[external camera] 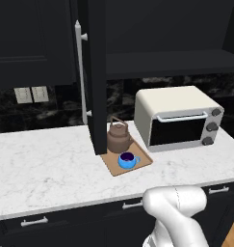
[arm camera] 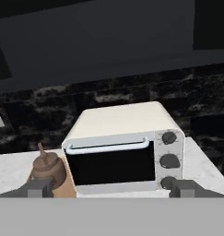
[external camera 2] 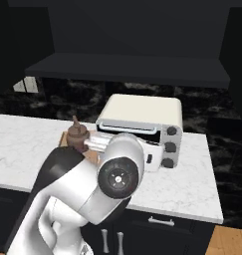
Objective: Pick the kettle from the counter and place it on the tray. Then pick the mug from the cabinet and place it on the tray. Then close the cabinet doors.
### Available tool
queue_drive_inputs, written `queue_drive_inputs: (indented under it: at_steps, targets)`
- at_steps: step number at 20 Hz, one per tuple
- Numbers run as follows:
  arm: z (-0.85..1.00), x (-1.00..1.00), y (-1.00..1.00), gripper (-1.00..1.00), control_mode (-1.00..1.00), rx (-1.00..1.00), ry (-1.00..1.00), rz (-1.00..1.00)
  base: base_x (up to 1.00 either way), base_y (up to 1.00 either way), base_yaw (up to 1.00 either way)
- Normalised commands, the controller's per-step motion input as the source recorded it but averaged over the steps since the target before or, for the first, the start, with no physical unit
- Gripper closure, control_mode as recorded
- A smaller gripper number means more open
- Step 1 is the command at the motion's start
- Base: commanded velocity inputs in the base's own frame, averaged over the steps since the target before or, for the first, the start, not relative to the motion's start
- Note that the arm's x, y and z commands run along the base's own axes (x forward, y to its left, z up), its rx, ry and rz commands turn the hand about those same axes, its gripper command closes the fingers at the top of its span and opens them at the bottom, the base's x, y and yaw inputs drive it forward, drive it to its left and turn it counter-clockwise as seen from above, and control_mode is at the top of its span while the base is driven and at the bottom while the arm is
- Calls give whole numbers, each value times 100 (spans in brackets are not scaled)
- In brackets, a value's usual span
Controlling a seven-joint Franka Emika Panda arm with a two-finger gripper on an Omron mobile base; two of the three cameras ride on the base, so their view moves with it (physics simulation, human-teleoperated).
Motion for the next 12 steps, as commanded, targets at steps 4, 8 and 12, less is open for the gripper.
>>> queue_drive_inputs:
  at_steps: [4,8,12]
  targets:
    - [4,-2,-83,-100,-100,12,-3,0,0,0,0]
    - [14,-23,-80,-100,-100,1,-1,0,0,0,0]
    - [17,-26,-67,-100,-100,0,-15,1,0,0,0]
